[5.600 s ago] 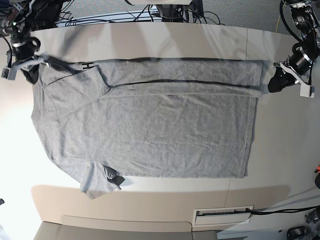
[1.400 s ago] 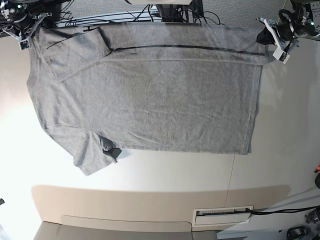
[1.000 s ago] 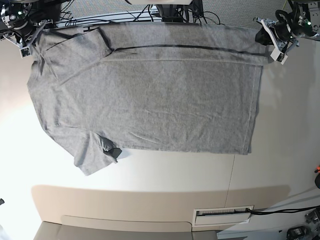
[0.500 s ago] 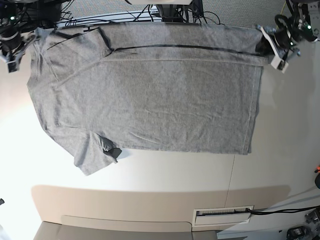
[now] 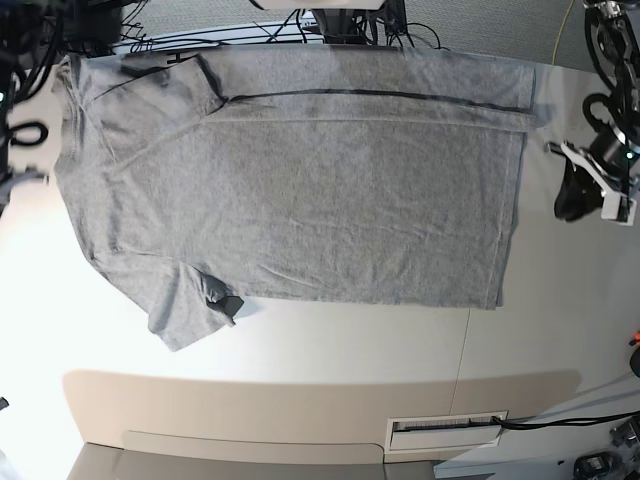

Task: Fold the T-shirt properly
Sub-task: 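Open both grippers and release the shoulder edge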

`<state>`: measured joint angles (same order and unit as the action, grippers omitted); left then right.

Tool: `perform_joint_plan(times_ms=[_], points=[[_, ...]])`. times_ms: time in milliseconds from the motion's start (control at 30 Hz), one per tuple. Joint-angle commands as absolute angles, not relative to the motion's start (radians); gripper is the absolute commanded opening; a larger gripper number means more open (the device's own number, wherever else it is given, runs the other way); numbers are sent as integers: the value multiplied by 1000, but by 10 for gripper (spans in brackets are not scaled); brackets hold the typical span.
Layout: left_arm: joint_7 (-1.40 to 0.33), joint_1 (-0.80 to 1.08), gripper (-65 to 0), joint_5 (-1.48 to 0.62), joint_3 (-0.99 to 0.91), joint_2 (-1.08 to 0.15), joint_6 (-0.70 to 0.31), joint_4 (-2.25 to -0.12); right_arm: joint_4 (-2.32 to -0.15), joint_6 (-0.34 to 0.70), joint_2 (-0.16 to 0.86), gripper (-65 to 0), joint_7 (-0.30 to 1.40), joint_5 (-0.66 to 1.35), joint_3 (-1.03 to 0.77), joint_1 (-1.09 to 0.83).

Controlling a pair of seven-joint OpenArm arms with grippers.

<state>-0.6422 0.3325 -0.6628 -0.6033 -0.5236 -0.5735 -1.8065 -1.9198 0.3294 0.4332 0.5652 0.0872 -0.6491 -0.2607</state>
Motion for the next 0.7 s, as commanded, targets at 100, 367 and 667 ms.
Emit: perform_joint_plan(times_ms=[100,367,667], points=[[-619,278,-539,-689,-612,-543,-576,-1822,-1935,313,457,-650,522,88,-660,-131],[-620,233,-539,-688,-612,-543,-576,-1821,-1935,313,458,-650,523,89,-659,-19],[-619,233,-539,-685,-612,-543,-575,-1821,-1917,329,459,-650,537,89,-656,-17]])
